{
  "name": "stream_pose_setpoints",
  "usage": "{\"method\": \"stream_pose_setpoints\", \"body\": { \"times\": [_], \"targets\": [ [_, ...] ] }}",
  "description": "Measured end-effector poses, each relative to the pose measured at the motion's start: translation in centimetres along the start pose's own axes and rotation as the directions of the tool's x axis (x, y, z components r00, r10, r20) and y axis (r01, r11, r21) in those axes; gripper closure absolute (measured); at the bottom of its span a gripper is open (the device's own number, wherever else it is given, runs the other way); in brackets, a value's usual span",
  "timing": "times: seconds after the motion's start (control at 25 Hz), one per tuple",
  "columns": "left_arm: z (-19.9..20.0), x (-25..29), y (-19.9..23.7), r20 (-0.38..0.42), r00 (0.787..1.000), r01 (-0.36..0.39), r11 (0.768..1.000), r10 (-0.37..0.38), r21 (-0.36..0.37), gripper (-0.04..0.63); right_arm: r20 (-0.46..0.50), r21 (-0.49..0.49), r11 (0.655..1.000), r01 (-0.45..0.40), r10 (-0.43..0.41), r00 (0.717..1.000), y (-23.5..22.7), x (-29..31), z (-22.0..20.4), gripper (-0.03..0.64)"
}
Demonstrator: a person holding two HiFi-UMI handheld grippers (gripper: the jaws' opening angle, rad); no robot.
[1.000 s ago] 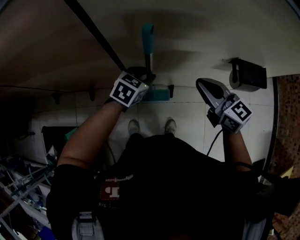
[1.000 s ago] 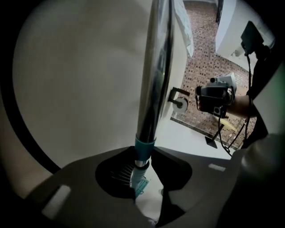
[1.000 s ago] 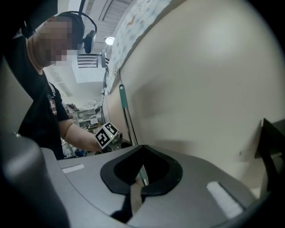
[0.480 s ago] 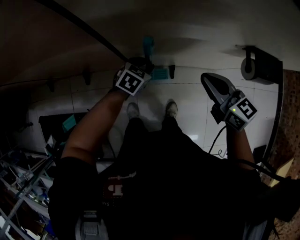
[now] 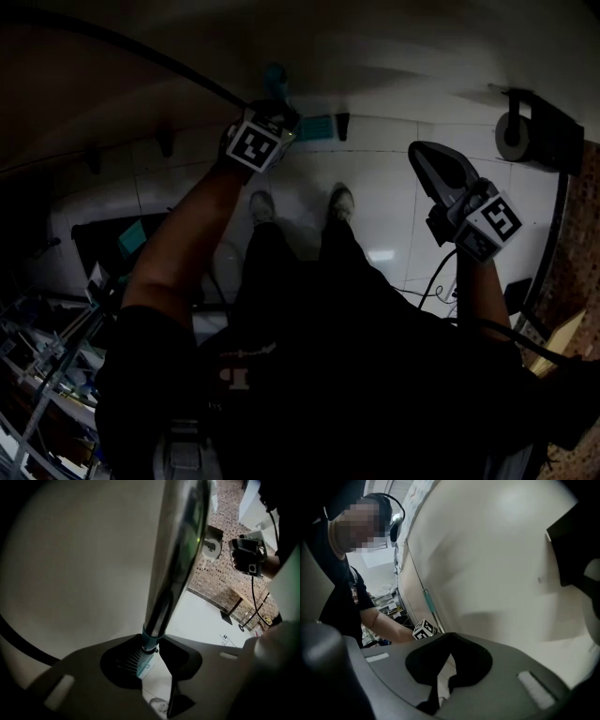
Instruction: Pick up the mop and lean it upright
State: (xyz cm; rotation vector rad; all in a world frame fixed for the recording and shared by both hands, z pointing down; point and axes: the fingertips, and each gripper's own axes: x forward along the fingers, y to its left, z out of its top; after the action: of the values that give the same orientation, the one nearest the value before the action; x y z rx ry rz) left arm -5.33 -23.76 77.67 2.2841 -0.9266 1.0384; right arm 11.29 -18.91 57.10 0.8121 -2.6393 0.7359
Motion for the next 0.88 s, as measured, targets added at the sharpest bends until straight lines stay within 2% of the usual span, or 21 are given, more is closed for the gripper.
{"method": "stream_pose_setpoints", "body": {
  "times": [0.24,0.6,0.88],
  "targets": [
    [1.5,0.6,1.3,0.055,0.998,-0.018,1.0,0.019,-0.025,0.48,-0.009,0.007,1.0,0.005,-0.005,1.0,-0.4,0.3,-0.5,0.603],
    [2.0,1.6,1.3,0.022,0.999,-0.022,0.999,0.023,-0.047,0.476,-0.013,0.009,1.0,0.002,-0.002,1.0,-0.4,0.1,-0.7,0.603],
    [2.5,1.6,0.8,0.04,0.999,-0.023,0.997,0.026,-0.076,0.459,-0.01,0.009,1.0,0.006,-0.006,1.0,-0.4,-0.4,-1.0,0.603]
  ]
}}
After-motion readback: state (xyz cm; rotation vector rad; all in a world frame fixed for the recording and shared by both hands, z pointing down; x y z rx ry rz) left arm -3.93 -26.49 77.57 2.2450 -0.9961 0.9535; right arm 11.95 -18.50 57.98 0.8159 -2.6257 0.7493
